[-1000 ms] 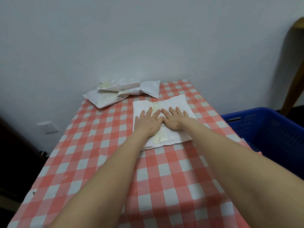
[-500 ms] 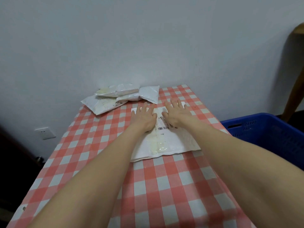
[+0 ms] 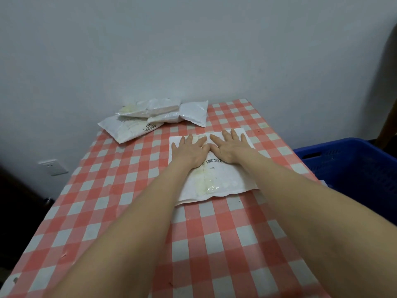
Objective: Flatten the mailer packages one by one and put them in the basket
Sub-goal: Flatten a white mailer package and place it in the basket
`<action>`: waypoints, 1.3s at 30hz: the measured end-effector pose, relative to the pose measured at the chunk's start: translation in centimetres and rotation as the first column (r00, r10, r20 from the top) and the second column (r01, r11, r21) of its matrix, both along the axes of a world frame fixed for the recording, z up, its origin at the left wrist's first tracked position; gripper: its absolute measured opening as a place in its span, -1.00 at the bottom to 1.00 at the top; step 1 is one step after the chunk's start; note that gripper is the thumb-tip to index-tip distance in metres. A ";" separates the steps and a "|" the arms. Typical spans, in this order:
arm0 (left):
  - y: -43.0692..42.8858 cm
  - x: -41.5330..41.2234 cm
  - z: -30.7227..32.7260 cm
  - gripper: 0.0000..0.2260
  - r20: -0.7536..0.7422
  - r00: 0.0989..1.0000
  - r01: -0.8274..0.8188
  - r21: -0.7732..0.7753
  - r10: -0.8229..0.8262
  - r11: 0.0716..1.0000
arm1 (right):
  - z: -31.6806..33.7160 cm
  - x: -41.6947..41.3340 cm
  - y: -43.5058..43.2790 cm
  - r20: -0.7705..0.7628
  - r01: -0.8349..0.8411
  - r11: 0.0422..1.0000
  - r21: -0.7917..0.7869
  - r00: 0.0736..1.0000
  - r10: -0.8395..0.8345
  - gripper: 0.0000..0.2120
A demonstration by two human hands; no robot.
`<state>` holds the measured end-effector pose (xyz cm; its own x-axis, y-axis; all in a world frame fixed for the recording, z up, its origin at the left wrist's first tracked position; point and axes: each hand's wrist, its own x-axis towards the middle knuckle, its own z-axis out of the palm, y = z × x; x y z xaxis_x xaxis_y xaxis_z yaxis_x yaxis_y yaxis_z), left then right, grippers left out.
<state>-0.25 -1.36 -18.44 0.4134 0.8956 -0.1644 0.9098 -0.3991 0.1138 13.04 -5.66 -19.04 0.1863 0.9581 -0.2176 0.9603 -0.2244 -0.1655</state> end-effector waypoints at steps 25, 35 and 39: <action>-6.6 -3.1 2.6 -0.55 0.140 0.986 0.070 0.122 -0.087 0.990 | 3.0 -1.9 -6.3 -0.232 0.215 0.952 0.220 0.959 -0.163 -0.48; -8.3 -3.7 0.5 -0.56 0.085 0.993 0.081 0.049 -0.085 0.996 | -0.1 -3.1 -8.4 -0.021 0.018 0.999 0.042 1.000 -0.017 -0.43; -8.3 -3.7 0.3 -0.56 0.083 0.993 0.081 0.070 -0.087 0.994 | 0.0 -3.0 -8.2 -0.007 0.019 0.999 0.030 1.000 -0.019 -0.42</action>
